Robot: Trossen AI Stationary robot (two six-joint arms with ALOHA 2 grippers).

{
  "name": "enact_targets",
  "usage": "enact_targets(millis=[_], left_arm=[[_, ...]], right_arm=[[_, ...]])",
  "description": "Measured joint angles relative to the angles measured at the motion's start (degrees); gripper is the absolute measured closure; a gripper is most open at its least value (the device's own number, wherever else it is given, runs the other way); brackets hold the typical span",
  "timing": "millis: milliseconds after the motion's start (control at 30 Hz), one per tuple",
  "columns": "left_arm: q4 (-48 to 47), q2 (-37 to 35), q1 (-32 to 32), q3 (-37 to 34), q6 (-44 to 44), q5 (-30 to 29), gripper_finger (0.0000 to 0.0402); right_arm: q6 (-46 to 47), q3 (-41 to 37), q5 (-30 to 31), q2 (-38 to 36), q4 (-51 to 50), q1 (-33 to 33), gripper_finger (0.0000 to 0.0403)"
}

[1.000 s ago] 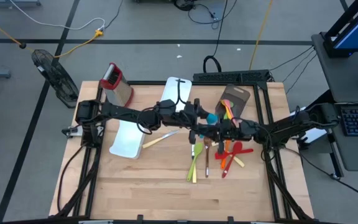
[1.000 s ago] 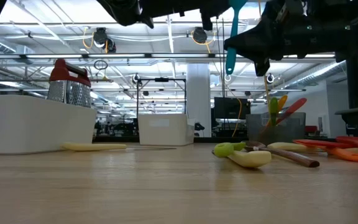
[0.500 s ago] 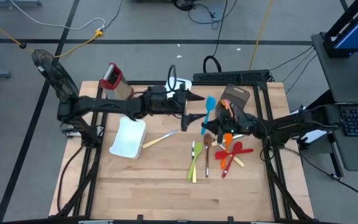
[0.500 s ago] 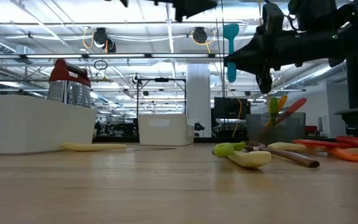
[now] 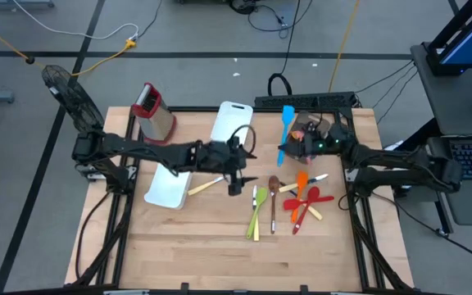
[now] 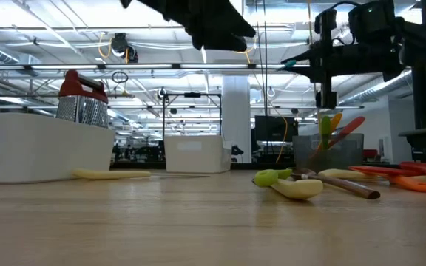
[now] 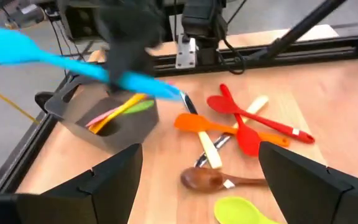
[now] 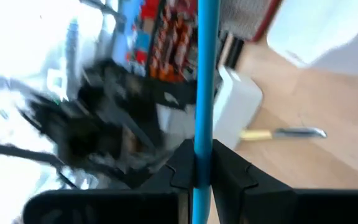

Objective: Pick & Place Kitchen Items
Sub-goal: Put the blue spatula into the black bin

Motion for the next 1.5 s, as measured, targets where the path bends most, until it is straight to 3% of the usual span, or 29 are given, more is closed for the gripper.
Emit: enact_targets(millis=[333,600,833,1067,1267,1500], left_arm=[[17.0,0.1,-1.0,-17.5,-3.2,-3.4,0.0073],[30.6,0.1,-1.0,-27.7,1.7,-10.8,0.0087],[33.4,0.1,-0.8,-28.8,6.2,-17.3,0.0078],[42.5,-0.1,1.0,-28.8,-4.5,-18.1,0.0077],[53.6,-1.6,1.8,-28.7,-9.8,-18.1,0.0089],[54.6,-6.2,2.8,-28.7,-6.3,-19.0,0.0080]], right_arm=[[14.1,-3.3,-6.7,-7.3,-0.1,-9.6,0.0381],[27.3,-12.0,-10.4,-11.2,0.0,-14.0,0.0381],[43.2,-14.7,-10.8,-13.6,3.3,-17.8,0.0381],[59.0,-14.7,-8.7,-14.7,8.5,-20.6,0.0369],[65.9,-14.7,-8.4,-14.8,9.5,-24.0,0.0373],[68.5,-14.7,-11.8,-14.2,8.2,-28.9,0.0349]])
